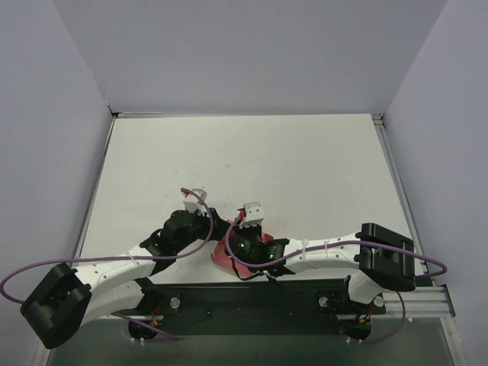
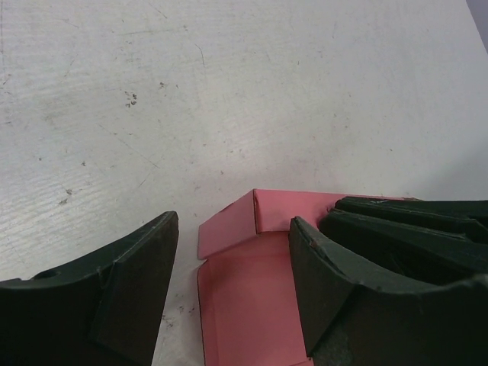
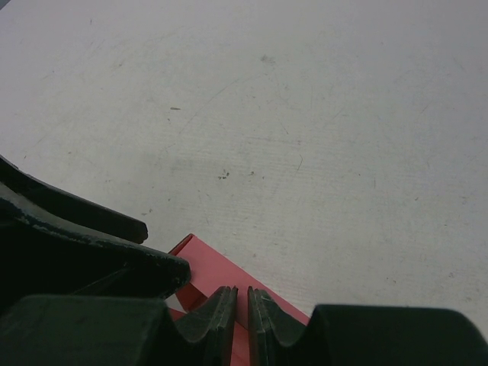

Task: Fold the paper box

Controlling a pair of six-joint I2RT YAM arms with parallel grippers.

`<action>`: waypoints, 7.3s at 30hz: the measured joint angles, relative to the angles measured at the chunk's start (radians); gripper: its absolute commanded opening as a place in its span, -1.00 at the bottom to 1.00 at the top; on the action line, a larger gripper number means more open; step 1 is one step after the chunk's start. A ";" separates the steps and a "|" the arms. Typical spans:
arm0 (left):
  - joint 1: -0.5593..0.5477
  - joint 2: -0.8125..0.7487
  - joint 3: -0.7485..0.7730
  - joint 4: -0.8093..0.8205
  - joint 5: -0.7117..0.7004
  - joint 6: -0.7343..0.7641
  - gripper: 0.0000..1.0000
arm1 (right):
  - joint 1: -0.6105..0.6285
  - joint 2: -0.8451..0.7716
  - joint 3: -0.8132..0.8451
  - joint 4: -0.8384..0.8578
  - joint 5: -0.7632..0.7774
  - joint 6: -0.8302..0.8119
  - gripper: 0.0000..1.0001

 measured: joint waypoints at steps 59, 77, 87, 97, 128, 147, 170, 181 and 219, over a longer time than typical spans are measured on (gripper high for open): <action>0.041 0.010 -0.130 0.273 0.106 0.039 0.03 | -0.023 -0.283 -0.043 -0.397 -0.214 0.303 0.19; 0.041 0.004 -0.131 0.270 0.112 0.054 0.03 | -0.109 -0.327 -0.161 -0.258 -0.256 0.320 0.15; 0.041 0.004 -0.131 0.269 0.114 0.055 0.03 | -0.126 -0.415 -0.192 -0.188 -0.299 0.322 0.12; 0.041 0.004 -0.130 0.267 0.114 0.055 0.03 | -0.185 -0.376 -0.192 -0.172 -0.343 0.321 0.07; 0.039 0.004 -0.130 0.266 0.114 0.074 0.02 | -0.300 -0.329 -0.286 0.096 -0.500 0.357 -0.12; 0.036 0.021 -0.111 0.256 0.098 0.080 0.03 | -0.317 -0.306 -0.354 0.265 -0.532 0.404 -0.61; 0.031 0.039 -0.051 0.195 0.087 0.129 0.30 | -0.296 -0.549 -0.341 0.001 -0.499 0.198 0.62; 0.031 0.034 0.023 0.095 0.040 0.149 0.54 | -0.447 -0.559 -0.258 -0.151 -0.558 -0.050 0.47; 0.035 -0.176 0.015 -0.286 -0.012 -0.217 0.30 | -0.412 -0.293 -0.180 -0.093 -0.604 -0.439 -0.06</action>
